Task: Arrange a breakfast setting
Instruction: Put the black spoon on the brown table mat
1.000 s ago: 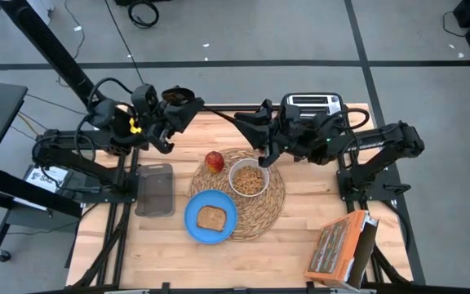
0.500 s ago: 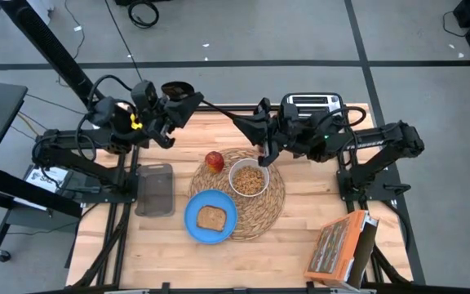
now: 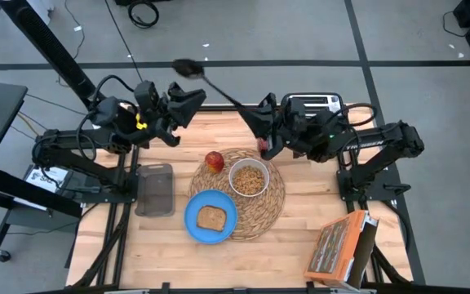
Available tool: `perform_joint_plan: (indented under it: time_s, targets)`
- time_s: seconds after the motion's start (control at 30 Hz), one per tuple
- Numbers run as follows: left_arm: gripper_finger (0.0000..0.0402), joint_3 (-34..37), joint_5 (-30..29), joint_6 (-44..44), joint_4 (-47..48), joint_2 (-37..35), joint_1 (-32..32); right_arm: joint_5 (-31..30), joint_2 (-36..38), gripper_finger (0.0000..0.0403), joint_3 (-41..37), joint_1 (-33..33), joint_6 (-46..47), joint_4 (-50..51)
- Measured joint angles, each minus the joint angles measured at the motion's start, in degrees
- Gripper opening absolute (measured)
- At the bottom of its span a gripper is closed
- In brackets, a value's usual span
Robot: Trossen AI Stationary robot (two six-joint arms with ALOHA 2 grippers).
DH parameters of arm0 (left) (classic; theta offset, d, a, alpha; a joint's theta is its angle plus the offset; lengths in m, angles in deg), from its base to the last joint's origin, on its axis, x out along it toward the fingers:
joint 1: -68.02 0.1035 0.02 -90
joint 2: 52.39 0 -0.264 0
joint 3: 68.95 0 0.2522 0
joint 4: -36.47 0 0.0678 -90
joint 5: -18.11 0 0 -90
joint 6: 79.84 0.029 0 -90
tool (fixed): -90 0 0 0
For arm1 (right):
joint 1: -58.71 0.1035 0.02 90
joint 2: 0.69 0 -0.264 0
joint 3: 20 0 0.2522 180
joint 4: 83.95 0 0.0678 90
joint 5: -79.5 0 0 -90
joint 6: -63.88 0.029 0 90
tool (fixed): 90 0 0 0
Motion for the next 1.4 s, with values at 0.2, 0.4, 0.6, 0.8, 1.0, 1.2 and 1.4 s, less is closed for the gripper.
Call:
perform_joint_plan:
  time_s: [0.2, 0.4, 0.6, 0.8, 1.0, 1.2, 1.4]
  targets:
    - [0.0161, 0.0, -1.39, 5.14, 9.54, -2.94, 0.29, -10.22, 1.51, 0.001, 0.0, 4.06, -2.31, 0.76]
    - [0.0202, 0.0, -4.44, 9.06, 27.25, -10.86, 0.05, -40.77, 4.84, 0.001, 0.95, 15.76, -10.33, 12.04]
    - [0.0197, -0.09, -8.01, 9.24, 42.33, -17.98, -0.46, -72.4, 5.12, 0.001, 7.43, 27.28, -18.97, 23.4]
    - [0.0195, -0.07, -9.21, 7.32, 48.25, -19.18, -0.47, -76.44, 5.18, 0.001, 8.72, 30.91, -31.09, 19.77]
    - [0.0201, 1.34, -6.16, 4.64, 46.82, -16.27, -3.54, -69.7, 5.41, 0.001, 8.7, 28.5, -29.98, 19.12]
    - [0.0238, 13.87, -5.8, 4.83, 11.35, -12.68, -7.94, -43.41, 5.86, 0.001, 8.72, 21.35, -19.12, 20.31]
    - [0.0258, 19.82, -4.41, 10.47, -23.63, -3.44, -7.18, -20.13, 1.59, 0.001, 8.72, 13.33, -6.55, 23.06]
